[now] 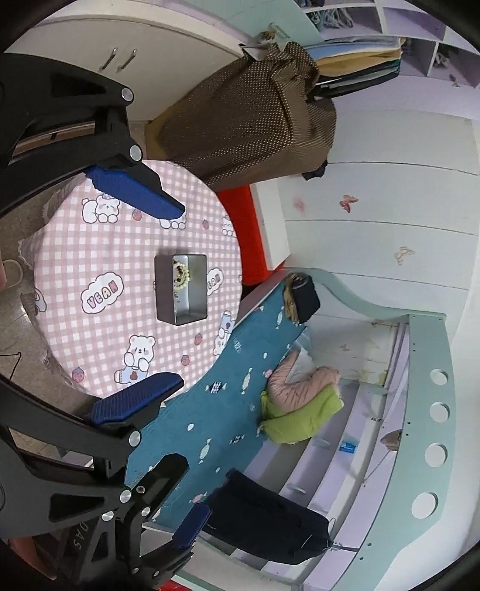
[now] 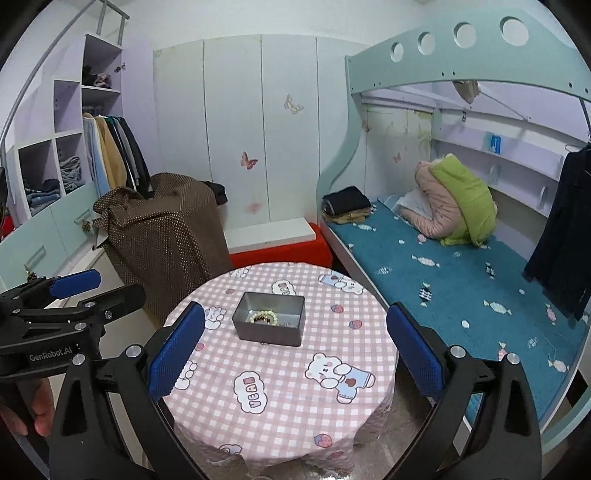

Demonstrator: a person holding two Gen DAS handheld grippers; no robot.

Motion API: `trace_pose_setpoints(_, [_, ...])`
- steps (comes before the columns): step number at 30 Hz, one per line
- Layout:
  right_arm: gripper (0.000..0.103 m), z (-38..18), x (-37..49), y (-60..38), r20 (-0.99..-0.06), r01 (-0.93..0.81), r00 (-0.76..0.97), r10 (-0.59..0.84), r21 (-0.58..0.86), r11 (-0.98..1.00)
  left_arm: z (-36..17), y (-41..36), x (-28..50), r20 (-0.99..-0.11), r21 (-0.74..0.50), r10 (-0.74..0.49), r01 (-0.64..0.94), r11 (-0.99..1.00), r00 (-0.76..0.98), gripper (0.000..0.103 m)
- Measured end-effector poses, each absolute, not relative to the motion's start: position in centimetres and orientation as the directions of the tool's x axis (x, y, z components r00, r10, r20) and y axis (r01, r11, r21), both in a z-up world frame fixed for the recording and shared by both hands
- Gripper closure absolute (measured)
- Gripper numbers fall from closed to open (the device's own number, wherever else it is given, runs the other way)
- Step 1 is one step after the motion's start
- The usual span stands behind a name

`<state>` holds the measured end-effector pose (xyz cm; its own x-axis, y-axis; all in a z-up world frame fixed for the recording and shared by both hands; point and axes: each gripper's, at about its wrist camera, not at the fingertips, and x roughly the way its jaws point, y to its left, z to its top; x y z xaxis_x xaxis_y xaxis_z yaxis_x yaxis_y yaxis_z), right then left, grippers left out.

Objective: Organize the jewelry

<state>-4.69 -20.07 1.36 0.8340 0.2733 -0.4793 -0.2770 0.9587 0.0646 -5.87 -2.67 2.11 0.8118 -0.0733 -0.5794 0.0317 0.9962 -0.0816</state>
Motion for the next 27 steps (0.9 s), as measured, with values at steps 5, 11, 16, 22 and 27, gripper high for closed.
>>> trace_pose_setpoints(5, [0.008,2.1,-5.6,-19.9,-0.44,-0.282,0.853,0.28,0.062,0.957,2.4,-2.8,-6.6,-0.558,-0.068,-0.066,0.033,0.997,0.828,0.015])
trace_pose_setpoints(11, [0.008,2.3,-6.1,-19.9,-0.412,-0.274,0.87,0.273,0.057,0.96,2.6,-2.5,-7.2,-0.54,-0.066,-0.059,0.028,0.997,0.84,0.015])
trace_pose_setpoints(16, [0.008,2.4,-6.6,-19.9,-0.396,-0.266,0.879,0.264,0.05,0.963,2.7,-2.5,-7.6,-0.531,-0.06,-0.056,0.029,0.998,0.846,0.015])
trace_pose_setpoints(22, [0.008,2.3,-6.7,-20.1,-0.387,-0.261,0.885,0.26,0.05,0.964,2.8,-2.5,-7.8,-0.524,-0.057,-0.054,0.029,0.998,0.85,0.015])
trace_pose_setpoints(27, [0.008,2.3,-6.8,-20.1,-0.378,-0.256,0.891,0.252,0.04,0.966,3.0,-2.6,-8.0,-0.522,-0.054,-0.052,0.027,0.998,0.851,0.015])
